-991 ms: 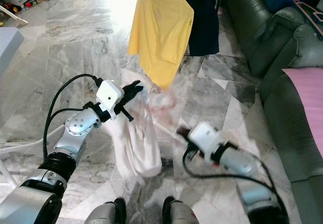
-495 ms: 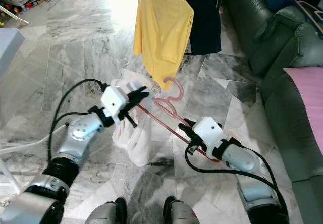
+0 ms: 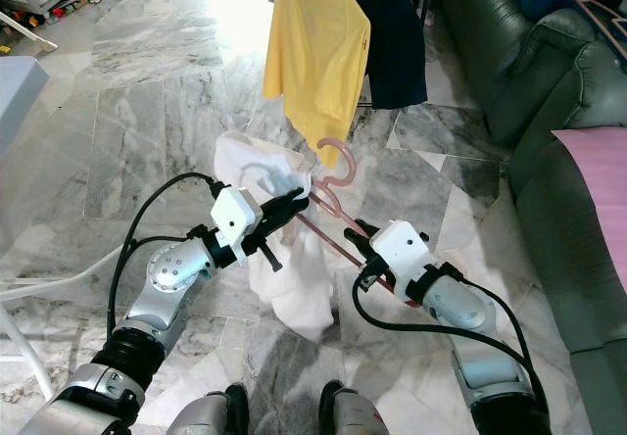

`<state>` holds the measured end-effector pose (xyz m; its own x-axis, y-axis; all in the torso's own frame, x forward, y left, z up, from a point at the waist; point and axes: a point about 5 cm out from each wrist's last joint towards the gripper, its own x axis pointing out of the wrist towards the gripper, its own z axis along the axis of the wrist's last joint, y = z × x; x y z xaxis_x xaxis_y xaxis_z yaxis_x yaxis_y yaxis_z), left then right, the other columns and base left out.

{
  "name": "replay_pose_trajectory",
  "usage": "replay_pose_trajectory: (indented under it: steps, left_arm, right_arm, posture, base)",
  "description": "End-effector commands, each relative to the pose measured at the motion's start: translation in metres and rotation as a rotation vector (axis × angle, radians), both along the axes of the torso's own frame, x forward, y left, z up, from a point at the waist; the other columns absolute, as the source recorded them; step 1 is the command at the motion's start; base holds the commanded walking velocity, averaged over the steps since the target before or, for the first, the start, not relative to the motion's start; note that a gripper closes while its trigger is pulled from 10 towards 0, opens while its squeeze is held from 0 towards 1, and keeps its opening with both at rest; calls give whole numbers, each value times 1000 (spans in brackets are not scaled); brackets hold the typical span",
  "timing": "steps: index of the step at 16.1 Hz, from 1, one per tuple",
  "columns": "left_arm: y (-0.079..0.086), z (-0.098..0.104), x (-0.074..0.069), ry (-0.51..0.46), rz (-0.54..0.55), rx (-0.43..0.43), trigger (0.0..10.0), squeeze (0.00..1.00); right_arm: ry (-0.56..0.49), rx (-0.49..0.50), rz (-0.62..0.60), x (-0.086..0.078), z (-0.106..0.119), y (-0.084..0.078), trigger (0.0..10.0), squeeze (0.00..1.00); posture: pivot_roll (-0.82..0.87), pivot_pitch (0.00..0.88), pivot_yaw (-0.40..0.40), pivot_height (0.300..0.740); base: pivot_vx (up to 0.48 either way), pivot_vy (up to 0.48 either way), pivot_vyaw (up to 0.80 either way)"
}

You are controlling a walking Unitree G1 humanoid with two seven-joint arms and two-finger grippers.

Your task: Hang hanger

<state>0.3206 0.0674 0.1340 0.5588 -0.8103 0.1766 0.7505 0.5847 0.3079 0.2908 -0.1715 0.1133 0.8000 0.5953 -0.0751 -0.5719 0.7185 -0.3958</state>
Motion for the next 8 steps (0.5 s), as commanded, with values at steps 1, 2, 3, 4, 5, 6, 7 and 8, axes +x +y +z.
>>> replay_pose_trajectory:
  steps: [1, 2, 3, 4, 5, 6, 7, 8]
  left_arm:
    - [-3, -2, -2, 13, -1, 5, 10000, 0]
    - [-3, -3, -2, 20, 7, 6, 10000, 0]
    - [-4, -4, -2, 24, 10, 4, 10000, 0]
    - [-4, -5, -2, 33, 13, 1, 10000, 110]
    - [-4, -7, -1, 48, 19, -5, 10000, 612]
    - [-4, -7, 0, 50, 28, -5, 10000, 1000]
    - [-4, -8, 0, 50, 30, -2, 10000, 1000]
    - [-4, -8, 0, 50, 31, 0, 10000, 1000]
  right_arm:
    - [-70, 24, -22, 4, 11, 1, 10000, 0]
    - [-85, 28, -35, 5, 13, 1, 10000, 0]
    - [-91, 38, -40, 5, 14, 1, 10000, 0]
    - [-98, 44, -40, 6, 15, 3, 10000, 0]
    - [-113, 52, -41, 6, 18, 4, 10000, 0]
    - [-118, 56, -39, 5, 19, 6, 10000, 0]
    - [-120, 56, -37, 5, 19, 7, 10000, 0]
    - [-123, 59, -38, 4, 18, 7, 10000, 0]
  posture:
    - [-211, 207, 24, 740]
    - [-211, 207, 25, 740]
    - [-211, 207, 25, 740]
    - [-213, 207, 28, 740]
    - [-213, 207, 26, 740]
    - [-215, 207, 28, 740]
    - [-215, 207, 29, 740]
    - [-215, 207, 29, 740]
  base:
    - [0, 0, 0]
    - [0, 0, 0]
    - [0, 0, 0]
    - [0, 0, 0]
    - [0, 0, 0]
    - [0, 0, 0]
    - [0, 0, 0]
    - [0, 0, 0]
